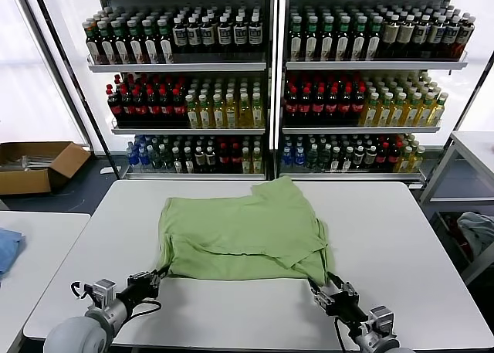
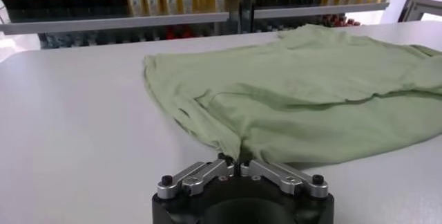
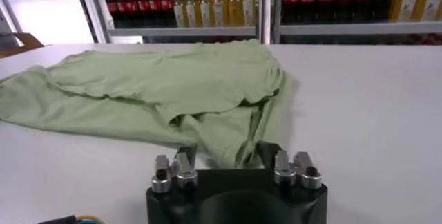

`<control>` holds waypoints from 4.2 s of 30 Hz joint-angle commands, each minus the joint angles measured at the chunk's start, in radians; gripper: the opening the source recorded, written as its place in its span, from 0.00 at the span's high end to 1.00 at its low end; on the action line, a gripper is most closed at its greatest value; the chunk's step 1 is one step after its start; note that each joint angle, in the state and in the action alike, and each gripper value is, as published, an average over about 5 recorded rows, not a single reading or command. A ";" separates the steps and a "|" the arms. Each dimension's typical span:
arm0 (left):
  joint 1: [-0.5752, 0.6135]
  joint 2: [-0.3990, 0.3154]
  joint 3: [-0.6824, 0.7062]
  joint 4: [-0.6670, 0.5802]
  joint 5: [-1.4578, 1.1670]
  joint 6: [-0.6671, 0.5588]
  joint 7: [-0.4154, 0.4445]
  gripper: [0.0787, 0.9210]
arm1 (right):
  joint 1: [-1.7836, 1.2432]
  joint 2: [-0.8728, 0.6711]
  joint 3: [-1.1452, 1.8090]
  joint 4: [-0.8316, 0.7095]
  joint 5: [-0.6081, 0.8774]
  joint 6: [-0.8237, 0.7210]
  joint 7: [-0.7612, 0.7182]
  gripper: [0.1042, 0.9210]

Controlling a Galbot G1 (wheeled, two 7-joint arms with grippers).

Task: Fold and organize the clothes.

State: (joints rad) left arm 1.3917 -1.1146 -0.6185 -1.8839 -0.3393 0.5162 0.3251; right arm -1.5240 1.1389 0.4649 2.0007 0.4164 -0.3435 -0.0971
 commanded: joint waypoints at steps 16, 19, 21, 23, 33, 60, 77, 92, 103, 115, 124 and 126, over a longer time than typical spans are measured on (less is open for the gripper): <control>0.122 0.011 -0.067 -0.099 0.014 0.002 0.005 0.97 | -0.193 -0.004 0.085 0.115 0.023 0.030 -0.026 1.00; 0.169 0.009 -0.087 -0.144 0.031 0.004 0.007 0.97 | -0.254 -0.007 0.109 0.144 0.015 0.043 -0.036 1.00; 0.201 0.001 -0.100 -0.174 0.041 0.005 0.008 0.97 | -0.291 -0.008 0.123 0.162 0.012 0.048 -0.041 1.00; 0.231 -0.011 -0.115 -0.200 0.048 0.004 0.007 0.97 | -0.321 -0.009 0.133 0.182 0.006 0.048 -0.044 1.00; 0.326 -0.044 -0.178 -0.282 0.117 0.012 -0.004 0.94 | -0.384 -0.008 0.174 0.242 -0.011 0.040 -0.074 0.87; -0.032 0.265 -0.178 -0.031 -0.124 0.035 0.053 0.12 | 0.582 -0.253 -0.009 -0.170 0.243 -0.235 -0.173 0.12; -0.393 0.454 0.076 0.278 -0.237 0.038 0.067 0.12 | 0.866 -0.156 -0.242 -0.558 0.121 -0.231 -0.326 0.12; -0.592 0.286 0.286 0.449 -0.160 0.028 0.068 0.12 | 0.993 -0.068 -0.308 -0.730 0.074 -0.199 -0.310 0.12; -0.687 0.210 0.391 0.542 -0.095 0.017 0.069 0.12 | 1.028 -0.022 -0.336 -0.813 0.075 -0.216 -0.286 0.12; -0.728 0.161 0.419 0.613 -0.051 0.003 0.071 0.12 | 1.039 0.022 -0.357 -0.869 0.086 -0.235 -0.261 0.12; -0.756 0.132 0.438 0.673 -0.018 -0.022 0.079 0.12 | 1.050 0.048 -0.377 -0.890 0.086 -0.235 -0.237 0.31; -0.755 0.128 0.439 0.679 -0.011 -0.025 0.082 0.12 | 1.050 0.048 -0.381 -0.888 0.086 -0.235 -0.237 0.39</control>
State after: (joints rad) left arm 0.6600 -0.9697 -0.1961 -1.2508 -0.3712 0.5004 0.4039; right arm -0.4814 1.1697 0.0962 1.1370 0.5018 -0.5740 -0.3466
